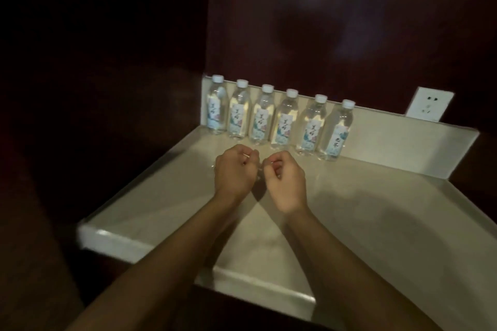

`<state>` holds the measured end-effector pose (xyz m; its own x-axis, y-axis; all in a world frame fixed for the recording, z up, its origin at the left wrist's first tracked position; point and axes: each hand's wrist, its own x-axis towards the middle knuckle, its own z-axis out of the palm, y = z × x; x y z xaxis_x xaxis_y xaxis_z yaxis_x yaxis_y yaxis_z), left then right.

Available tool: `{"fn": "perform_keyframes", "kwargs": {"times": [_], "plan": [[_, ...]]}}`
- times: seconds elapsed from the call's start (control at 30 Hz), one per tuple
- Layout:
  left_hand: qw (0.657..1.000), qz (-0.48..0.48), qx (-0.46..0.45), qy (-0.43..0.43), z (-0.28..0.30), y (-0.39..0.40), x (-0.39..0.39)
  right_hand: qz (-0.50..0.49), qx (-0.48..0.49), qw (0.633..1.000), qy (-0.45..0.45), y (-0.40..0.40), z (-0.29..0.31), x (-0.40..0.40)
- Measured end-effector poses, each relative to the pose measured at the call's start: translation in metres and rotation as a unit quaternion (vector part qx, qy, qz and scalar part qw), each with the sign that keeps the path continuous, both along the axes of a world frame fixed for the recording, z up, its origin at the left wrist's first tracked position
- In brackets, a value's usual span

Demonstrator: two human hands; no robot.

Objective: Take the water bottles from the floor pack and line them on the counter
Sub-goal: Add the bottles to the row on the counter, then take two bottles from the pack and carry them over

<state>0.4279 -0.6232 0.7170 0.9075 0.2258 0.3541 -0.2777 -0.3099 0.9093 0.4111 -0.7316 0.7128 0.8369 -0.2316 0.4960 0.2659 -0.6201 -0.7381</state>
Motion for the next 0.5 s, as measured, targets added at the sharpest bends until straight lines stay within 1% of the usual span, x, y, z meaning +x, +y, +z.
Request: {"fn": "perform_keyframes", "kwargs": {"times": [0.07, 0.2, 0.27, 0.33, 0.5], "plan": [[0.999, 0.017, -0.027, -0.008, 0.0, 0.022, -0.027, 0.023, 0.018, 1.0, 0.0, 0.016, -0.001, -0.02], [0.998, 0.043, -0.02, -0.031, -0.004, 0.067, -0.086, 0.059, 0.03, 0.998, -0.006, 0.051, -0.003, -0.074], [0.998, 0.056, -0.018, -0.032, -0.009, 0.088, -0.119, 0.084, 0.037, 0.996, 0.008, 0.07, -0.006, -0.101], [0.996, 0.079, -0.005, -0.032, -0.013, 0.111, -0.151, 0.111, 0.04, 0.993, 0.02, 0.094, -0.011, -0.125], [0.988, 0.153, 0.022, -0.007, -0.017, 0.175, -0.219, 0.17, 0.04, 0.985, 0.006, 0.163, -0.019, -0.166]]}}
